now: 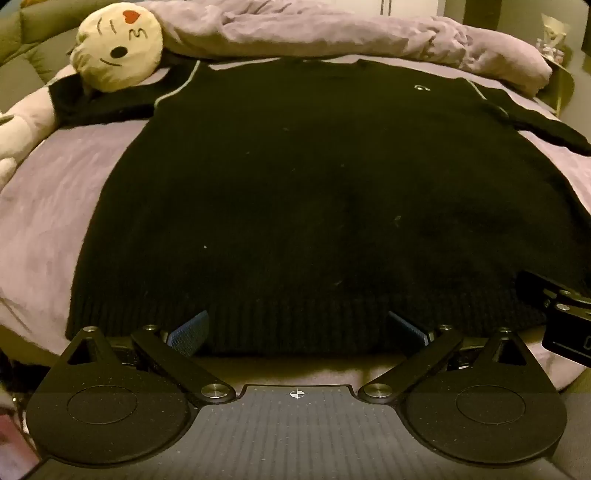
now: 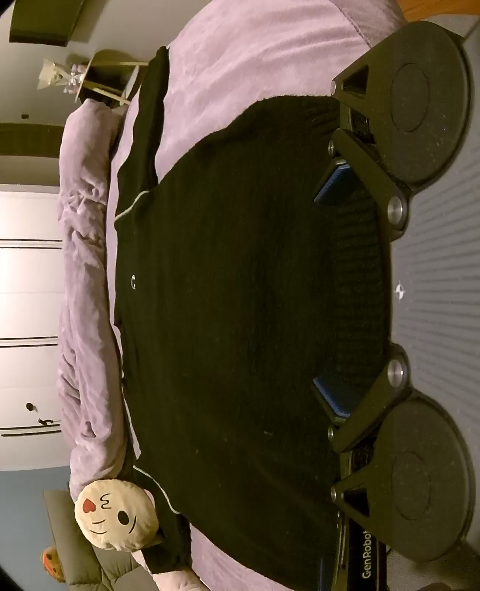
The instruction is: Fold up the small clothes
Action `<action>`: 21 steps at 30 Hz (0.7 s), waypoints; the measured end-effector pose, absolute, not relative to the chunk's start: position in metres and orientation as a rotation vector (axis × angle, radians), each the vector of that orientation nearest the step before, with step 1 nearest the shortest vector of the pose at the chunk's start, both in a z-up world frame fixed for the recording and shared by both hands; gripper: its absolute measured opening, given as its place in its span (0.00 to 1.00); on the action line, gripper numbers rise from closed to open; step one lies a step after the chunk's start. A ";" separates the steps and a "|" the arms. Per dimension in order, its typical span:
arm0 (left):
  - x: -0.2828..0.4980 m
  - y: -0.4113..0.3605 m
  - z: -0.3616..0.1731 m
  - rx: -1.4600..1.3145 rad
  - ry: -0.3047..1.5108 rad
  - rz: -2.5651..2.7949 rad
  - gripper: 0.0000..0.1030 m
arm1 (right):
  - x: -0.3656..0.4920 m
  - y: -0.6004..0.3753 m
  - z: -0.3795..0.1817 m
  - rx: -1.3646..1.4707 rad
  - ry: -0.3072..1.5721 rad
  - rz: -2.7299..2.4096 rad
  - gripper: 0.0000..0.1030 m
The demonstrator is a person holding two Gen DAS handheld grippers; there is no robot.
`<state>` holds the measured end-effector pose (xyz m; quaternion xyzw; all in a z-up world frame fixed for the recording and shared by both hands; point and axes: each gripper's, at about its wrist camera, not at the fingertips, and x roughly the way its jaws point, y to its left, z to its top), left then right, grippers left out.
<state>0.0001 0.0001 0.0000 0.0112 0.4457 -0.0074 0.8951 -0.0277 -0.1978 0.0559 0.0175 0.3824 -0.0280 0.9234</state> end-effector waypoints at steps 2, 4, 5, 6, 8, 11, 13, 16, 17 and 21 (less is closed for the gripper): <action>0.000 0.000 0.000 0.022 0.925 -0.017 1.00 | -0.028 -0.198 0.056 0.039 0.781 -0.057 0.96; 0.000 0.000 0.000 0.022 0.926 -0.020 1.00 | -0.028 -0.198 0.056 0.041 0.779 -0.058 0.96; 0.000 0.000 0.000 0.024 0.926 -0.021 1.00 | -0.028 -0.198 0.056 0.041 0.777 -0.058 0.96; -0.001 -0.001 0.000 0.025 0.925 -0.023 1.00 | -0.028 -0.198 0.056 0.041 0.776 -0.058 0.96; 0.001 0.006 -0.001 0.029 0.924 -0.027 1.00 | -0.029 -0.199 0.056 0.042 0.772 -0.060 0.96; 0.000 0.009 -0.001 0.029 0.924 -0.030 1.00 | -0.028 -0.200 0.055 0.041 0.786 -0.064 0.96; -0.001 0.008 -0.001 0.028 0.926 -0.027 1.00 | -0.028 -0.199 0.054 0.041 0.785 -0.066 0.96; -0.001 0.003 -0.001 0.023 0.928 -0.019 1.00 | -0.031 -0.200 0.054 0.041 0.784 -0.065 0.96; 0.000 0.003 -0.002 0.023 0.929 -0.020 1.00 | -0.028 -0.198 0.055 0.044 0.789 -0.069 0.96; 0.000 0.003 -0.001 0.021 0.931 -0.020 1.00 | -0.028 -0.199 0.055 0.043 0.790 -0.068 0.96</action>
